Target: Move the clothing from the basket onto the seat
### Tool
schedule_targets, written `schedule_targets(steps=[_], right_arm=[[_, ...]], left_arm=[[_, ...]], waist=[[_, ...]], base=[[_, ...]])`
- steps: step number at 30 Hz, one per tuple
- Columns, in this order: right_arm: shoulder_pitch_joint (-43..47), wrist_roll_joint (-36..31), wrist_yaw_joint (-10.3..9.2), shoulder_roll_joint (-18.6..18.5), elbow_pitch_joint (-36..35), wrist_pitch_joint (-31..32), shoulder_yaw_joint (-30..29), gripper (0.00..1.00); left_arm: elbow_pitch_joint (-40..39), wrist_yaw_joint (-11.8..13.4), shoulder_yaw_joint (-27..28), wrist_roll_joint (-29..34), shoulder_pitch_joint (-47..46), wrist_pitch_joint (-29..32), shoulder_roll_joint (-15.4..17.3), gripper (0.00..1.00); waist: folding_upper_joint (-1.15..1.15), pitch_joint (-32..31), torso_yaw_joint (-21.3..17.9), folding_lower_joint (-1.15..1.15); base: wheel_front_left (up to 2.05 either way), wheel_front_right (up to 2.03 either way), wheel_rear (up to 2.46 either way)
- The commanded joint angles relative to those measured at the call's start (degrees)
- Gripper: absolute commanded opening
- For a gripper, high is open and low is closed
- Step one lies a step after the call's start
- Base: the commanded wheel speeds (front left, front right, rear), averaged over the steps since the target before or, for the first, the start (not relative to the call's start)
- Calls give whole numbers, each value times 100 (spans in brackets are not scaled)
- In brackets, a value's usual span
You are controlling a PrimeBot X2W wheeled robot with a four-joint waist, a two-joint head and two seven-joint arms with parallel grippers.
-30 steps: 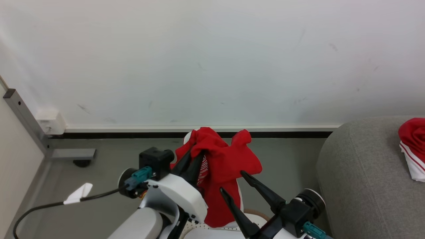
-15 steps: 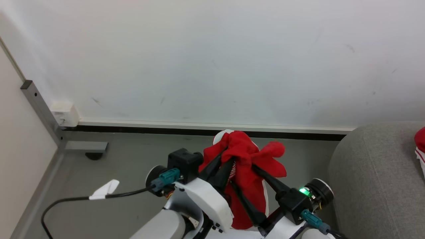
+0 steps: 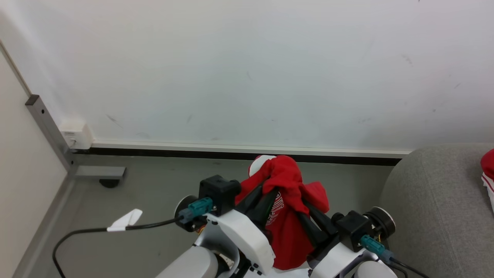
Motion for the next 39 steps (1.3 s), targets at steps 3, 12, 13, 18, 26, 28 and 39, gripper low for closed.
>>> schedule_targets(steps=[3,12,13,18,26,28,39], right_arm=[[-70,154,-15,-18,-36,-17,-124,0],[-110,387,-15,-18,-60,-17,-557,0],[-121,391,-15,-17,-61,-17,-607,0],[-158,342,-15,-18,-68,-18,-911,0],[-253,149,-15,-18,-121,-18,-1333,0],[-264,95,-15,-17,-141,-18,-1420,0],[-235,-162,-15,-18,-346,-18,-1697,0]], left_arm=[[19,37,29,-64,73,-37,36,0],[62,42,25,-83,128,-138,67,100],[66,41,24,-83,133,-149,72,100],[82,11,-21,-129,216,-193,90,100],[107,-5,-55,-75,252,-315,122,100],[112,0,-63,-54,255,-344,136,100],[81,43,-68,-24,271,-427,179,100]], waist=[[0,18,-48,0],[0,61,-179,0],[0,64,-198,0],[0,79,-317,0],[0,148,-567,0],[0,168,-658,0],[0,307,-1509,0]], base=[[0,0,0],[0,0,0],[0,0,0],[0,0,0],[0,0,0],[0,0,0],[0,0,0]])
